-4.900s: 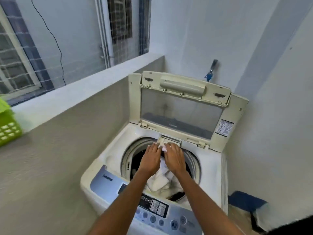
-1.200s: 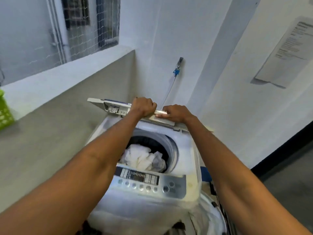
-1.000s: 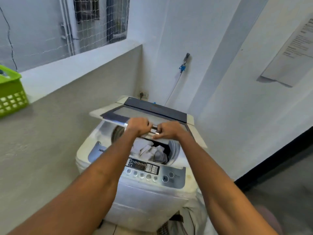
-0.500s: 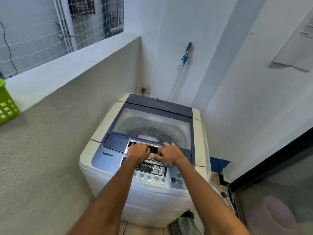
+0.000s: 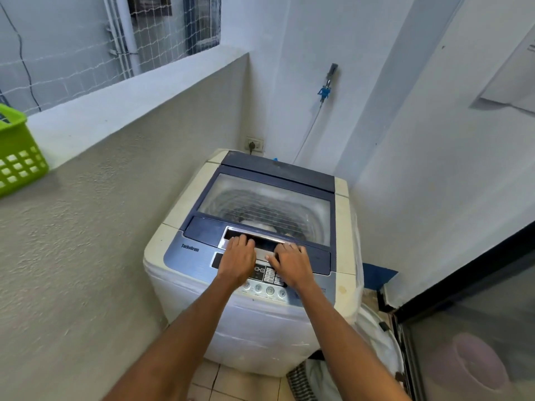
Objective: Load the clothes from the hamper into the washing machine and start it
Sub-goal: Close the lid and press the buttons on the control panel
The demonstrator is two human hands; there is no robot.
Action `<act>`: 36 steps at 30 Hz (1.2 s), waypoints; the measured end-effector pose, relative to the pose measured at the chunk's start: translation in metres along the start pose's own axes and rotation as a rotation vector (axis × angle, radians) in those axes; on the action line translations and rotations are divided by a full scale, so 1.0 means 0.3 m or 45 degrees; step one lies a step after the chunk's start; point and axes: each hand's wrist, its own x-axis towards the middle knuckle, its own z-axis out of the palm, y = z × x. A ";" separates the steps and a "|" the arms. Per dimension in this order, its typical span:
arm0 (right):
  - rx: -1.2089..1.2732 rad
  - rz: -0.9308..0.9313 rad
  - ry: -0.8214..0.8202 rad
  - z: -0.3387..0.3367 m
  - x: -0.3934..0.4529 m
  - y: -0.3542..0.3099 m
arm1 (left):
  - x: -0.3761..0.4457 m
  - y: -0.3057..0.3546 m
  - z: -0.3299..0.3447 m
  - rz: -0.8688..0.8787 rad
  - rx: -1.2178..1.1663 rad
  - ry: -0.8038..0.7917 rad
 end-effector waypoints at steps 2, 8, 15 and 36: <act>0.081 0.046 0.112 0.019 -0.052 -0.029 | -0.063 -0.022 -0.006 0.028 0.006 0.059; 0.154 0.010 0.427 0.100 -0.242 -0.185 | -0.312 -0.122 0.015 0.057 0.062 -0.100; 0.016 -0.075 0.173 0.162 -0.359 -0.343 | -0.435 -0.191 0.043 0.159 0.131 -0.321; 0.018 0.346 0.246 0.158 -0.489 -0.130 | -0.374 0.144 0.079 0.444 0.082 -0.315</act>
